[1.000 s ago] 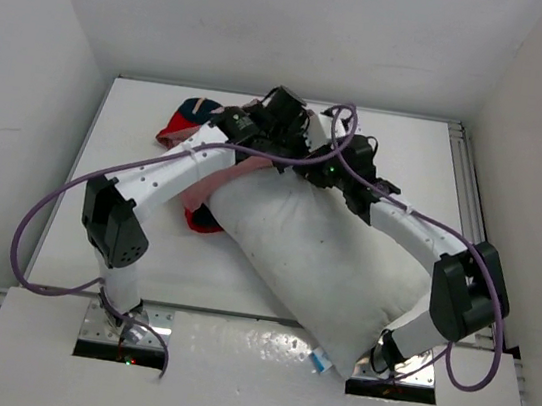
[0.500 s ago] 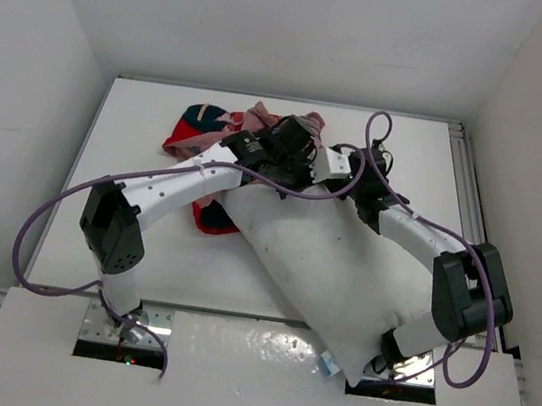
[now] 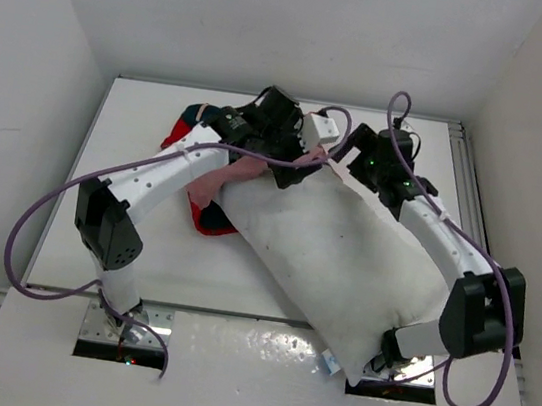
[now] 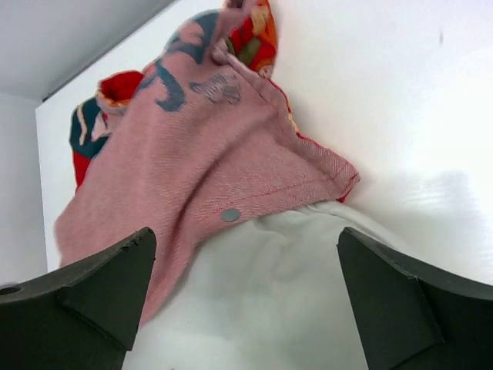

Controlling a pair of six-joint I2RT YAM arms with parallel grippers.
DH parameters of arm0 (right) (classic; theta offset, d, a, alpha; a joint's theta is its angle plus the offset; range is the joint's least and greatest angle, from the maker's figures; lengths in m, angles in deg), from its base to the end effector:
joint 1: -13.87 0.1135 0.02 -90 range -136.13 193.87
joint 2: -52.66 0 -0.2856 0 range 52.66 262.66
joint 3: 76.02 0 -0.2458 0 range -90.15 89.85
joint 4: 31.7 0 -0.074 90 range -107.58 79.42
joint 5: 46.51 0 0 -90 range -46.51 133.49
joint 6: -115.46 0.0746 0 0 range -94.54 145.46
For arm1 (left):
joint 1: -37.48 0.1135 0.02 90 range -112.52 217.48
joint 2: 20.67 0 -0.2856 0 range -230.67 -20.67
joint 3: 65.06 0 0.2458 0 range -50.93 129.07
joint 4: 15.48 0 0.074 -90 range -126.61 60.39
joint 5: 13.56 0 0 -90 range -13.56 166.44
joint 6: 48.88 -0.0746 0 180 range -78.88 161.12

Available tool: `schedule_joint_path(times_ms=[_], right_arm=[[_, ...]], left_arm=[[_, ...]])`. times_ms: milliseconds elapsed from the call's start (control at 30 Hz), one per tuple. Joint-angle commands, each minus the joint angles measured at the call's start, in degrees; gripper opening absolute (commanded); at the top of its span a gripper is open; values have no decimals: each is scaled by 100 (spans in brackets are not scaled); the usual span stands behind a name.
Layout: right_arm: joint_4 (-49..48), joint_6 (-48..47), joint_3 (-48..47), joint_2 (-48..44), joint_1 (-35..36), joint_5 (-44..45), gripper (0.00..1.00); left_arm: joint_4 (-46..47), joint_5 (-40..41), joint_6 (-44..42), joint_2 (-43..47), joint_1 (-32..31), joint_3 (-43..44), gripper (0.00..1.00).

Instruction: Put the pillow into the pillowcase

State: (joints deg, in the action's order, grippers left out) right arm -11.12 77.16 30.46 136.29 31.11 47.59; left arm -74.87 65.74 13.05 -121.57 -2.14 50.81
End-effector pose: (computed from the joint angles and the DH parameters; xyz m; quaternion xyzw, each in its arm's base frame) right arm 0.3434 0.1010 0.2784 0.2742 0.8242 0.2542 0.4252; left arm 0.3121 -0.2764 0.3543 0.5412 0.7423 -0.1243 0.3751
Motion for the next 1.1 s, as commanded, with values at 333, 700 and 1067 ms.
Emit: schedule_joint_path(times_ms=[333, 700, 1067], right_arm=[[811, -2066, -308, -972, 270, -1203, 31], [1903, -3790, -723, -331, 2846, 1127, 99], [1809, -3696, -1022, 1084, 3190, 1166, 66]], left_arm=[[-458, 287, 48, 1371, 1403, -1031, 34], [-361, 596, -40, 1749, 1773, -2736, 84], [140, 331, 162, 1415, 1676, -3134, 0]])
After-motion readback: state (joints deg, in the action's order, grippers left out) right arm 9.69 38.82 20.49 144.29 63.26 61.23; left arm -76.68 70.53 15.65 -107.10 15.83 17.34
